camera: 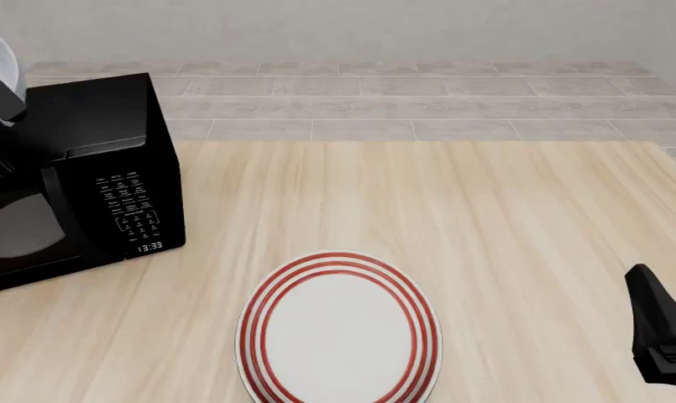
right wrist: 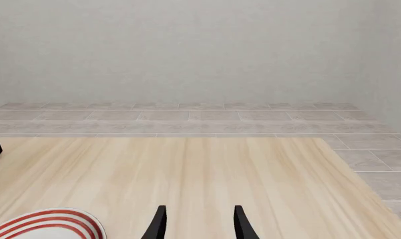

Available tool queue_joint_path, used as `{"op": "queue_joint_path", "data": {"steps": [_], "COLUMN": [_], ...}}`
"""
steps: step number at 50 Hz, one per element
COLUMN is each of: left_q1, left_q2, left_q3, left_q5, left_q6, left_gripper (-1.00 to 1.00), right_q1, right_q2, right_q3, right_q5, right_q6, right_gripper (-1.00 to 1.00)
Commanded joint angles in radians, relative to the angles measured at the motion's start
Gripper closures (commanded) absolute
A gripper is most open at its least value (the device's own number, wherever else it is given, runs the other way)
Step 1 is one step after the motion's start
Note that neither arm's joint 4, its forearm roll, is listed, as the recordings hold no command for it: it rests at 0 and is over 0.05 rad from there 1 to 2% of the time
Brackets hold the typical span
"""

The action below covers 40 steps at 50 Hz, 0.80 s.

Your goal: Pick up the white bowl and put it on the plate.

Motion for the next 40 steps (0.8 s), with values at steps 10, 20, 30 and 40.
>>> {"op": "queue_joint_path", "data": {"steps": [10,20,30,40], "left_q1": [-0.029,-0.095,-0.191,-0.264], "left_q2": [-0.092,-0.195,-0.268,-0.311], "left_q3": [-0.013,-0.035,-0.052,-0.065], "left_q5": [0.073,0.168,0.238,0.273], "left_q6": [-0.002,-0.025,-0.079,-0.115], "left_gripper": [1.0,1.0,1.0,1.0], "right_q1": [0.0,0.0,0.0,0.0], "right_q2": [0.0,0.0,0.0,0.0], "right_q3": [0.004,0.004,0.004,0.004], "right_q5": [-0.004,-0.004,-0.004,-0.004], "right_q6": [0.0,0.0,0.0,0.0], "right_gripper": [-1.0,-1.0,-1.0,-1.0]}}
